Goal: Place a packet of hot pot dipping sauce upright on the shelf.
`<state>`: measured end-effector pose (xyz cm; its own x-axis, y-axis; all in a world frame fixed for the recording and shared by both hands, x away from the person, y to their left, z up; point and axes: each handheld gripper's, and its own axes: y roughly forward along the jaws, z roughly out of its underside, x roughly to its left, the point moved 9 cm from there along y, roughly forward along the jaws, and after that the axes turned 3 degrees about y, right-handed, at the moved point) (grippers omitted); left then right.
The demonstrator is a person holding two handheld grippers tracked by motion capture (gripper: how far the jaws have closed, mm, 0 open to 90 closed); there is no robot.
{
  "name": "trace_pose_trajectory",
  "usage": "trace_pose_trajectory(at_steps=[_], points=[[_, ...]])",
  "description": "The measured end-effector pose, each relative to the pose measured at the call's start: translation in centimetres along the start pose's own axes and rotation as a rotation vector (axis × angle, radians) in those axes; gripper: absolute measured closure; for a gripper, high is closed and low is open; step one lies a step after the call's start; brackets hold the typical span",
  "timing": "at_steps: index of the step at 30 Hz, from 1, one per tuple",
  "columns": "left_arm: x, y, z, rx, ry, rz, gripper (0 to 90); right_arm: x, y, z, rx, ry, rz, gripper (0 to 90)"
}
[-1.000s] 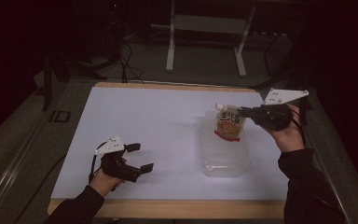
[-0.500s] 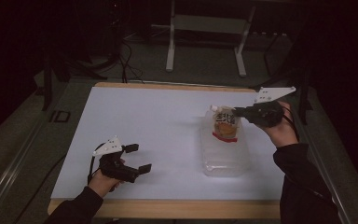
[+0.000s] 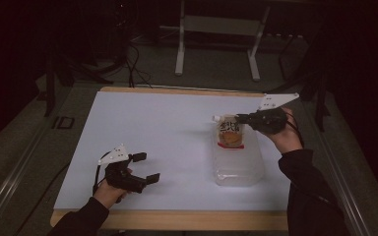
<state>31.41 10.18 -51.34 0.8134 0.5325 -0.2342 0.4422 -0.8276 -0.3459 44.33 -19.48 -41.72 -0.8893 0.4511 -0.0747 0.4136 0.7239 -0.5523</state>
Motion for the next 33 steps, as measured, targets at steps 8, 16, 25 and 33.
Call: trace_pose_trajectory(at_steps=[8,16,25,33], points=[[0.0,0.0,0.0,-0.006,0.001,0.002,1.0,0.3,1.1,2.1,-0.017,0.055,-0.04,87.7],[-0.2,0.1,0.1,0.003,0.017,0.001,1.0,-0.3,0.8,4.6,-0.042,0.122,-0.028,87.0],[-0.2,0.1,0.1,0.003,0.025,0.003,1.0,-0.9,-0.6,4.8,-0.054,0.15,0.024,73.1],[-0.3,0.2,0.2,0.011,0.033,-0.001,1.0,0.1,-1.9,3.0,-0.095,0.17,0.047,46.3]])
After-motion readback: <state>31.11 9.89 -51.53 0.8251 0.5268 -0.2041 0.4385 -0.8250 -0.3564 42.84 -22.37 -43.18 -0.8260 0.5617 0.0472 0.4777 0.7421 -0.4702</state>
